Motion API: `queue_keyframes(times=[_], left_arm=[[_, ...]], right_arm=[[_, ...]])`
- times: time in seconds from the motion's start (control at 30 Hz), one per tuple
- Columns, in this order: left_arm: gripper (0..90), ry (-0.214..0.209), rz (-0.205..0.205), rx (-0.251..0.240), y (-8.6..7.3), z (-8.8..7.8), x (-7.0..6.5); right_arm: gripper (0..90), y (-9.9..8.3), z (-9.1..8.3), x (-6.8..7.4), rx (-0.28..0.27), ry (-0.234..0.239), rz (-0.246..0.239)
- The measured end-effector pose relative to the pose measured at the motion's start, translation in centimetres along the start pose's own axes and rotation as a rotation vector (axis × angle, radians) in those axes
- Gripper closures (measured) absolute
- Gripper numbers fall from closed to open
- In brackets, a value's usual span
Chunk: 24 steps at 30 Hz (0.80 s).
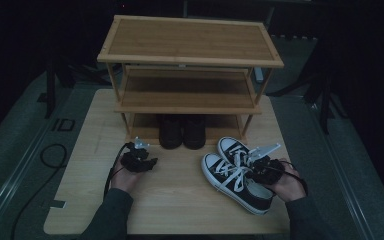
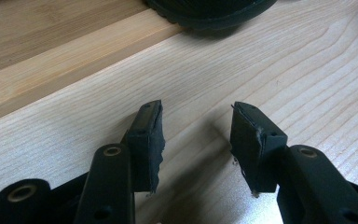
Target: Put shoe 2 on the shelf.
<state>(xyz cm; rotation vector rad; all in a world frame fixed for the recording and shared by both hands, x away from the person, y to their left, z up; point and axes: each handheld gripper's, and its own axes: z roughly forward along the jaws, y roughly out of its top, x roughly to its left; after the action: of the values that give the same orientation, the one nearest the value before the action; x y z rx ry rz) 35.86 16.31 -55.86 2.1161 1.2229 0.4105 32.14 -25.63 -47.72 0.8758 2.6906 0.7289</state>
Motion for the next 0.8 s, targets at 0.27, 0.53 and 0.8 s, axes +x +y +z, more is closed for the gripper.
queue_keyframes(times=[0.27,0.53,0.8], left_arm=[[54.0,0.001,0.002,0.003,0.0,0.0,0.0],[54.0,-0.001,0.001,0.003,0.0,0.0,0.0],[54.0,0.000,0.003,0.004,0.0,0.0,-0.1]], right_arm=[[85.3,0.8,-0.7,-0.6,-0.014,0.005,-0.027],[85.2,2.1,-1.3,-0.7,-0.005,0.036,-0.081],[85.2,3.3,-1.8,-0.5,-0.004,0.053,-0.143]])
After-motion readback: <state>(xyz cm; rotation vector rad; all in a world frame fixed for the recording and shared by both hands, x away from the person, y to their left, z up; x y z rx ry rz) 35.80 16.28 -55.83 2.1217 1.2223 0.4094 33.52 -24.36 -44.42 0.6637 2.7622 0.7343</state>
